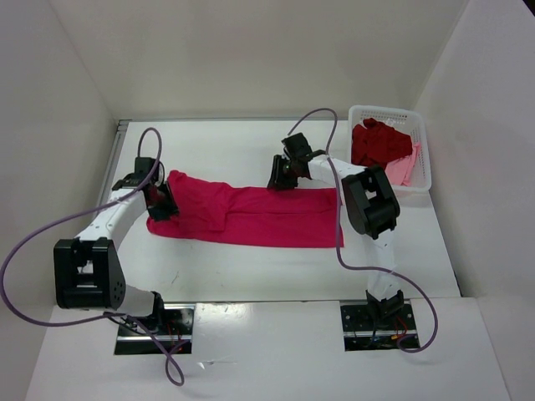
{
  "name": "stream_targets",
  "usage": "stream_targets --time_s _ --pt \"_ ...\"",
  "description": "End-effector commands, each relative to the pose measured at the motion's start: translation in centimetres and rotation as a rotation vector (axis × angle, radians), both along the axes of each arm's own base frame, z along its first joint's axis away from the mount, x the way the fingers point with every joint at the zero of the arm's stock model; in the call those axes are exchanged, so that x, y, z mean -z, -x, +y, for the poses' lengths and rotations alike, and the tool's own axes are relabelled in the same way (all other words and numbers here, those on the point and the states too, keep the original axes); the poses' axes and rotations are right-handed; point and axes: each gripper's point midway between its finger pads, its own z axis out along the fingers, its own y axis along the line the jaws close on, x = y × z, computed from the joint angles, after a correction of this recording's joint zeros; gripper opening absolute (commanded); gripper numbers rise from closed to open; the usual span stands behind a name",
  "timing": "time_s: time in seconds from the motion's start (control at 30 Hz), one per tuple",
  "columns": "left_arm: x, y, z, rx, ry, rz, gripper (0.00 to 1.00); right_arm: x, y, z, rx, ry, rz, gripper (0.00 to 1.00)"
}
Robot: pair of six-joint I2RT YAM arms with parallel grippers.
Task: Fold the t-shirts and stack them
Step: Fold the other side of the tshirt into a rectangle
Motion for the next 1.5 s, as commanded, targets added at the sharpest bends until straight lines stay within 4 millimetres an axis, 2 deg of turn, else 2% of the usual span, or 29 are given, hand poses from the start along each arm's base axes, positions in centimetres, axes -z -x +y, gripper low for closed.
stream_targets --time_s 0.0,0.07,0.1,0.27,0.37,0.47,0.53,0.6,0.63,0.73,0.87,0.97,1.1,1.2,1.27,1.3,1.4,1.47 --pt "0.4 0.5 -1.7 0.050 0.079 0.020 0.39 -1.6 -1.4 -0.4 0.027 -0.023 -0.062 0.41" --pt "1.6 0.5 -2.1 0.060 0.081 0.054 0.39 -1.4 -1.0 -0.4 0.021 -0.026 -0.051 0.41" --pt "1.8 0.6 -2.3 0.068 0.081 0.064 0.43 -1.7 -0.9 -0.5 0.021 -0.026 -0.051 0.41" --pt "2.8 0.6 -2.1 0.066 0.051 0.071 0.47 -1.4 -0.7 -0.6 0.021 -0.022 -0.042 0.41" --pt "4.4 0.6 -2.2 0.070 0.044 0.107 0.47 -1.0 -0.4 -0.7 0.015 -0.014 -0.039 0.41" --pt "4.9 0.2 -2.0 0.065 0.031 0.104 0.47 -0.6 -0.3 -0.7 0.009 -0.017 -0.027 0.41" --pt "4.8 -0.1 -1.8 0.061 0.021 0.092 0.41 -0.6 0.1 -0.6 -0.009 -0.018 -0.020 0.41" --pt "4.8 -0.1 -1.8 0.061 0.021 0.092 0.31 -0.3 0.4 -0.3 -0.023 -0.032 -0.004 0.45" --pt "4.9 -0.1 -1.6 0.057 0.012 0.092 0.20 -0.5 0.1 -0.2 -0.032 -0.032 -0.017 0.46" --pt "4.6 0.1 -1.8 0.061 0.021 0.090 0.09 -0.1 0.4 -0.1 -0.041 -0.039 -0.003 0.47" --pt "3.0 0.8 -1.8 0.061 0.021 0.107 0.04 -0.1 0.4 -0.1 -0.041 -0.039 -0.003 0.47" --pt "1.4 0.6 -2.2 0.080 0.042 0.091 0.04 -0.4 -0.2 -0.4 -0.030 -0.042 -0.011 0.47" --pt "1.5 1.8 -2.0 0.075 0.032 0.142 0.04 0.0 -0.1 -0.5 -0.030 -0.039 -0.003 0.48" --pt "0.8 1.7 -2.0 0.075 0.032 0.144 0.05 0.1 -0.2 -0.6 -0.025 -0.032 -0.006 0.48" --pt "0.8 1.6 -1.8 0.058 0.024 0.144 0.11 0.1 -0.2 -0.6 -0.025 -0.032 -0.006 0.48" --pt "1.4 1.7 -1.8 0.058 0.025 0.165 0.21 0.1 -0.2 -0.6 -0.025 -0.032 -0.006 0.48" --pt "1.6 2.0 -2.3 0.029 0.057 0.184 0.24 -0.6 -0.4 -0.6 -0.019 -0.028 -0.016 0.48" --pt "1.9 2.7 -2.9 0.017 0.093 0.201 0.36 -1.3 -1.0 -1.4 0.007 -0.009 -0.029 0.48"
